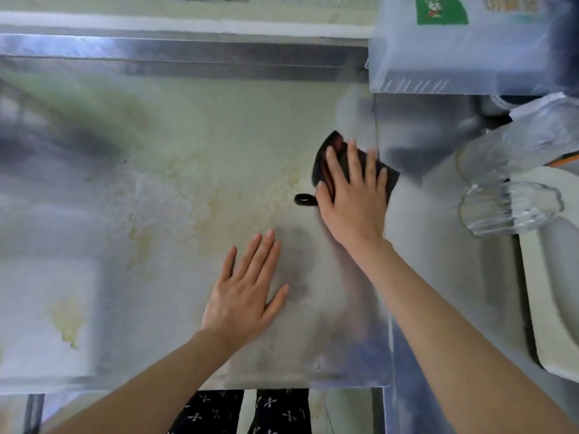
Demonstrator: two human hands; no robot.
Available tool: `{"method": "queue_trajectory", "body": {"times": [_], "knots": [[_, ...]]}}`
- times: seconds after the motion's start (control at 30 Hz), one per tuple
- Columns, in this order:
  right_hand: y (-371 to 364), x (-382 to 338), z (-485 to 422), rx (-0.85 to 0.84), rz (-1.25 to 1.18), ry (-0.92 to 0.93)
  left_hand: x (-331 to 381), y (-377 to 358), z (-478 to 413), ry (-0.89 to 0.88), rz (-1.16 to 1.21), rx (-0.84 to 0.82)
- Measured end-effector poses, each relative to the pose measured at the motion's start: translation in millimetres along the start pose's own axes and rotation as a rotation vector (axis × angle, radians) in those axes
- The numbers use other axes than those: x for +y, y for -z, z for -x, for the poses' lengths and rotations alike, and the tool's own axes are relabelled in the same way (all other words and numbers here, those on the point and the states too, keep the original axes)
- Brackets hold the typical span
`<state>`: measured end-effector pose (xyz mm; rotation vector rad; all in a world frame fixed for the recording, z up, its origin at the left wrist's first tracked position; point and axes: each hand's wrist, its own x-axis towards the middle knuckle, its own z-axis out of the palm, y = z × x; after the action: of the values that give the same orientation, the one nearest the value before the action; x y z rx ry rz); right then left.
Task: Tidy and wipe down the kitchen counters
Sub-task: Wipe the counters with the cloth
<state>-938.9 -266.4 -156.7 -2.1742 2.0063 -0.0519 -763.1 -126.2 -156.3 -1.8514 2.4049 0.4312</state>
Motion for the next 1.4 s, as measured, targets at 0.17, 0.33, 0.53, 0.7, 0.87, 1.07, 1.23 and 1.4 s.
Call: {"method": "queue_trajectory", "body": {"times": [0.17,0.33,0.53,0.7,0.87,1.07,1.23,1.4], "knots": [[-1,-12,13,-0.141,0.067,0.631,-1,12,1,0.005,0.108,0.006],[12,13,-62,-0.068,-0.015,0.153,-28,29,-10,0.257,0.144,0.136],[4,-27,-51,-0.066,-0.016,0.386,-71,43,-58,0.358,0.087,0.071],[0,-16,-66,-0.105,0.077,0.686,-71,29,-58,0.379,0.067,0.041],[5,-36,-126,-0.001,-0.019,0.038,-73,30,-58,0.367,0.062,0.048],[-6,-72,-86,-0.093,0.04,0.777,-72,32,-58,0.352,0.074,0.06],[-1,-64,-132,0.007,-0.037,0.193,-74,31,-57,0.331,0.091,0.099],[-10,-115,-113,0.02,-0.049,0.438,-73,31,-57,0.322,0.109,0.115]]}}
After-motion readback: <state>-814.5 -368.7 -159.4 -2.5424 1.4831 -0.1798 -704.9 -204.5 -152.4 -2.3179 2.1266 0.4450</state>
